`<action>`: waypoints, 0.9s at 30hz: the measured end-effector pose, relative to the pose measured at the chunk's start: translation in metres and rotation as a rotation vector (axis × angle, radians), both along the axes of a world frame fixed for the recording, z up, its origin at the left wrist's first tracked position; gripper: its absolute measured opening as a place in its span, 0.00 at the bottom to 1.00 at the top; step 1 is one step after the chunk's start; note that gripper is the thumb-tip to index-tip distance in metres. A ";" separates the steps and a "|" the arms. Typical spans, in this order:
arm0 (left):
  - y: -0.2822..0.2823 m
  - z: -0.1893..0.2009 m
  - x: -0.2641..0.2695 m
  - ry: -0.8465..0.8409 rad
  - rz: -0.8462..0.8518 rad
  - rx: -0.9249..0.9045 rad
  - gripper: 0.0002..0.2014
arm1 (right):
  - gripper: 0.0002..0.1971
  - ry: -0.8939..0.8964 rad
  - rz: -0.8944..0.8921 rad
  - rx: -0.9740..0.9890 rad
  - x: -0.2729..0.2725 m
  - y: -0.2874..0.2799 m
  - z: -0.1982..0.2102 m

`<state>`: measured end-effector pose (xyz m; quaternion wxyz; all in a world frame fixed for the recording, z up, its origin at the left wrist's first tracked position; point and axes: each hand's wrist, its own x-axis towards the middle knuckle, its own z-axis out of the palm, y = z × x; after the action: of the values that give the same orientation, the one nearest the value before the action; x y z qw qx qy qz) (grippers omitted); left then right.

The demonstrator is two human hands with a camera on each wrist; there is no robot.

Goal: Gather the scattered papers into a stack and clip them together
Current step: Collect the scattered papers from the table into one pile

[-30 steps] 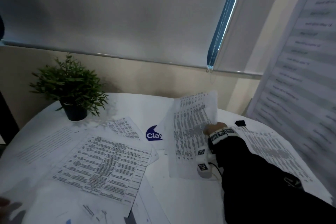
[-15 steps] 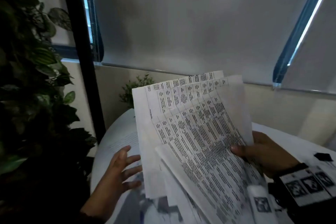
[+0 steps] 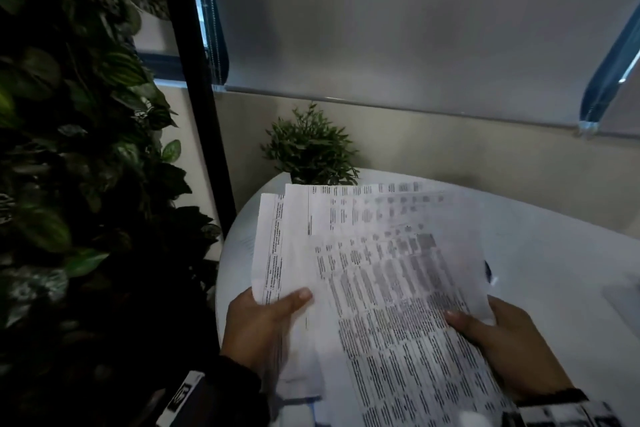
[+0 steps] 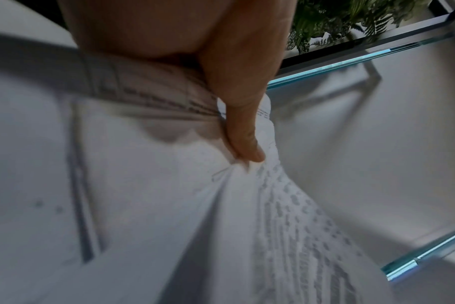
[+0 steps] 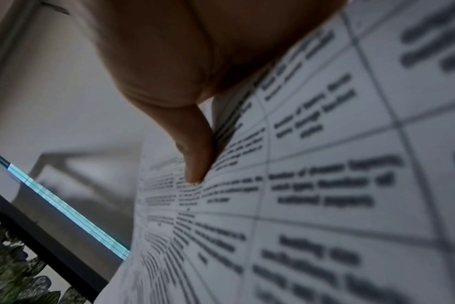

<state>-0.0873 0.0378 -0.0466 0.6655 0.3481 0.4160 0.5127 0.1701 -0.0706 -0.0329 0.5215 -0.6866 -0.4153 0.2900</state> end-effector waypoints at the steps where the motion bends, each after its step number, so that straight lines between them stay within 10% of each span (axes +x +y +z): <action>1: 0.000 0.000 0.001 -0.023 0.000 0.009 0.16 | 0.06 -0.010 -0.038 0.011 0.000 -0.001 -0.003; 8: 0.005 -0.008 -0.002 0.048 -0.206 -0.047 0.35 | 0.08 0.036 -0.021 0.008 -0.015 0.012 -0.013; 12: 0.001 -0.007 0.003 -0.141 -0.353 -0.152 0.30 | 0.10 0.000 -0.028 -0.042 -0.028 0.022 -0.028; 17: 0.000 -0.013 0.004 0.264 -0.229 0.093 0.12 | 0.10 -0.012 0.067 -0.047 -0.040 0.020 -0.023; 27: -0.010 0.081 -0.011 -0.002 -0.143 0.672 0.14 | 0.36 0.012 0.098 0.525 -0.040 0.015 0.058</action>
<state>-0.0979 0.0281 0.0342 0.5482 0.5756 0.1976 0.5737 0.1298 -0.0554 0.0252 0.6695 -0.5052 -0.5060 0.2013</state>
